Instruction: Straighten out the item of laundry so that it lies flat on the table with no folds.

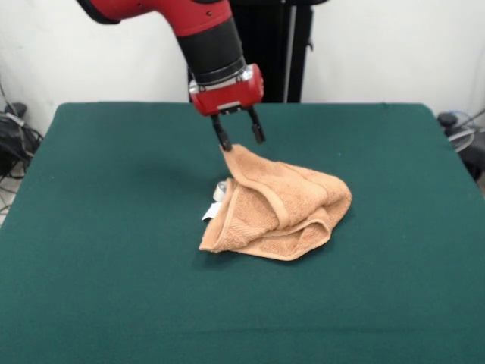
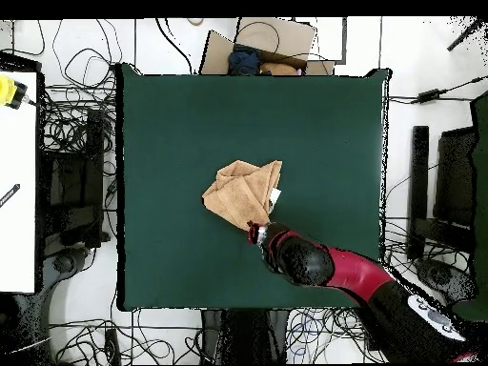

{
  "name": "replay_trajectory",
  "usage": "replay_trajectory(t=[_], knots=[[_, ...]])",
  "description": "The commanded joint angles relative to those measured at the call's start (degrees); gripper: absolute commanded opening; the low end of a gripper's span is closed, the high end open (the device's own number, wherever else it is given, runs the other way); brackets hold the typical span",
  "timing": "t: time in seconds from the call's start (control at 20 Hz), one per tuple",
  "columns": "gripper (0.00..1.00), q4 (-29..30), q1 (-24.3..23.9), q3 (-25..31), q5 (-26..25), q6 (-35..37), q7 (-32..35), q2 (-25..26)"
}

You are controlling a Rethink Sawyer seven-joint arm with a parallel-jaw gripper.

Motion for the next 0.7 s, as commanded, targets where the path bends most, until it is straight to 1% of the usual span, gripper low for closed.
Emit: replay_trajectory(t=[0.05,0.4,0.7], knots=[[1.0,-1.47,1.05,-0.35,-1.18,1.43,4.73,-1.36],[1.0,-1.6,0.33,1.69,-0.93,1.52,4.1,-2.93],[1.0,-2.07,0.59,0.51,-2.53,-0.76,4.04,-2.41]])
